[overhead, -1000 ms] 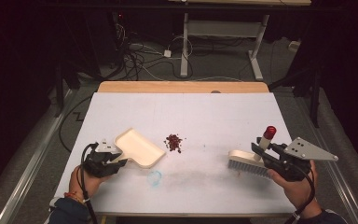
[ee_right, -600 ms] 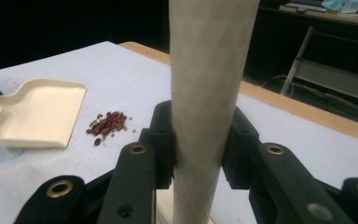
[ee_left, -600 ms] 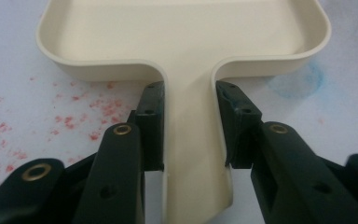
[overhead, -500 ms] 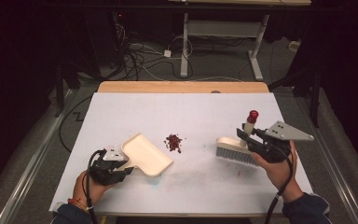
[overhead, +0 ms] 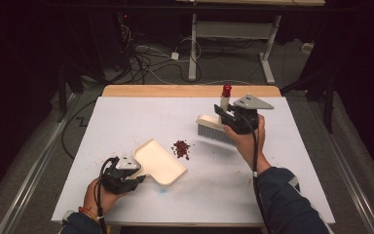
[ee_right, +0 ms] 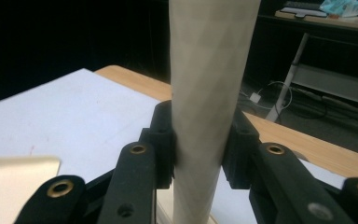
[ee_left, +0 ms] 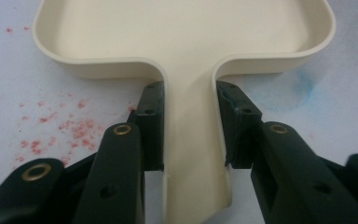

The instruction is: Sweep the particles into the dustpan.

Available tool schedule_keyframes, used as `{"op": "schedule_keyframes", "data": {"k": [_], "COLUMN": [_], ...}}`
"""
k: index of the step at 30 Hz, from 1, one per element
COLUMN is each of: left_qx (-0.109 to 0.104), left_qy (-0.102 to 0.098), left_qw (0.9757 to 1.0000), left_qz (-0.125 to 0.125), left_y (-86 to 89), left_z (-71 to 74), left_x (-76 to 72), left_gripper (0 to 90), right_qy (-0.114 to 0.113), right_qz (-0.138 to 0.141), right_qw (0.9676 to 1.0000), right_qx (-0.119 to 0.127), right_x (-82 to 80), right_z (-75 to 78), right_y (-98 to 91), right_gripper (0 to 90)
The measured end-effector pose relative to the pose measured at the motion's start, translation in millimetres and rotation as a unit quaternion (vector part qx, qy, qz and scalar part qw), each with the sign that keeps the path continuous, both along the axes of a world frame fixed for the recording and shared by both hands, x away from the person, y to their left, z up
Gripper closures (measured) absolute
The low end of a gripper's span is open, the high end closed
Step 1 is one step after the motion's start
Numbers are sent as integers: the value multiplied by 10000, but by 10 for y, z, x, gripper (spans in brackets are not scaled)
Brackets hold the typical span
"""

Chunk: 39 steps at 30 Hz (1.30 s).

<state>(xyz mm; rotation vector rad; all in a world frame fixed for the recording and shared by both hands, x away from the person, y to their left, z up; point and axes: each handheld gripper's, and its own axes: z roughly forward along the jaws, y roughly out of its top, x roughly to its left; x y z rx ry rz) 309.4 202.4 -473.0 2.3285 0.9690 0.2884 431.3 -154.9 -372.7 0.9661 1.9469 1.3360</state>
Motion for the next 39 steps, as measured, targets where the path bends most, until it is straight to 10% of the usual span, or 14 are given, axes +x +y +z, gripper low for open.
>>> {"op": "schedule_keyframes", "data": {"k": [13,26,39], "left_qx": [53,127,194], "left_qy": [7,-55,-95], "left_qw": [10000,9999,9997], "left_qz": [18,71,87], "left_y": [-100,-194,-323], "left_z": [-46,-51,-53], "left_x": [41,44,65], "left_gripper": [633,632,632], "right_qy": [71,10,97], "right_qz": [-60,568,512], "right_qw": [9999,9981,9986], "right_qx": [-128,-218,28], "right_x": [197,-175,-562], "right_z": [-249,-351,-376], "right_y": [454,768,847], "right_gripper": [698,686,683]}}
